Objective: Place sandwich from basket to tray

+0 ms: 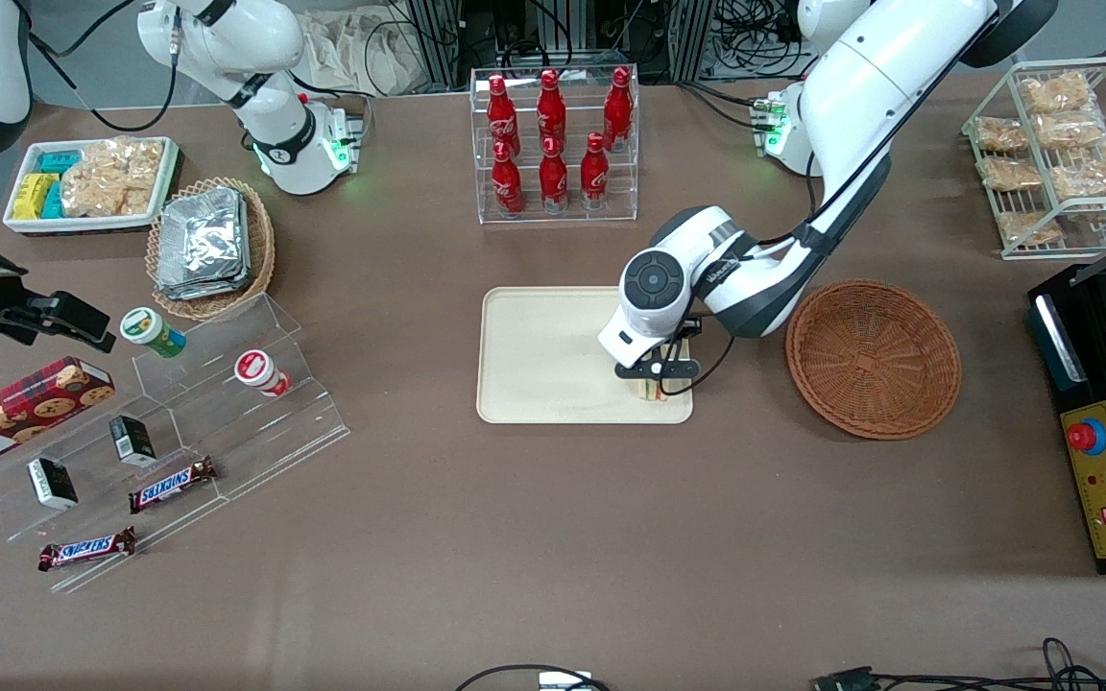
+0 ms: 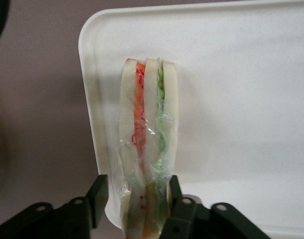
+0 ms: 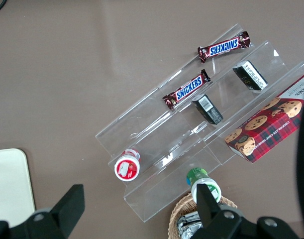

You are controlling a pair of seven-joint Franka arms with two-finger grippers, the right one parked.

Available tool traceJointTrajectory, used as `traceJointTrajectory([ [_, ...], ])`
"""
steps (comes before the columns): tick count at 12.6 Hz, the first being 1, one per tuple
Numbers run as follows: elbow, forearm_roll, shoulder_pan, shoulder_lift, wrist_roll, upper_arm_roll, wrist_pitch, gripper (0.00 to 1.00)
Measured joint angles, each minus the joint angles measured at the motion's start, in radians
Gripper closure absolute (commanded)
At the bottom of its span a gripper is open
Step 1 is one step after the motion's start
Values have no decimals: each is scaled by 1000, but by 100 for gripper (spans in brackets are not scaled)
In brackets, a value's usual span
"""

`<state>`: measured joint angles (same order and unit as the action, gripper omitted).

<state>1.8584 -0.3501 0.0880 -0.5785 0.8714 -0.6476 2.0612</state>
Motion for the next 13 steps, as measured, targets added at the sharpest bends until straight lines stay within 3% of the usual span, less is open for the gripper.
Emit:
traceJointTrajectory([
  [5,-87,15,-7,49,29,0,-140,0],
  [9,-240,140,-66,222,-83,10,-395,0],
  [13,-254,227,-92,427,-357,211,-544,0],
])
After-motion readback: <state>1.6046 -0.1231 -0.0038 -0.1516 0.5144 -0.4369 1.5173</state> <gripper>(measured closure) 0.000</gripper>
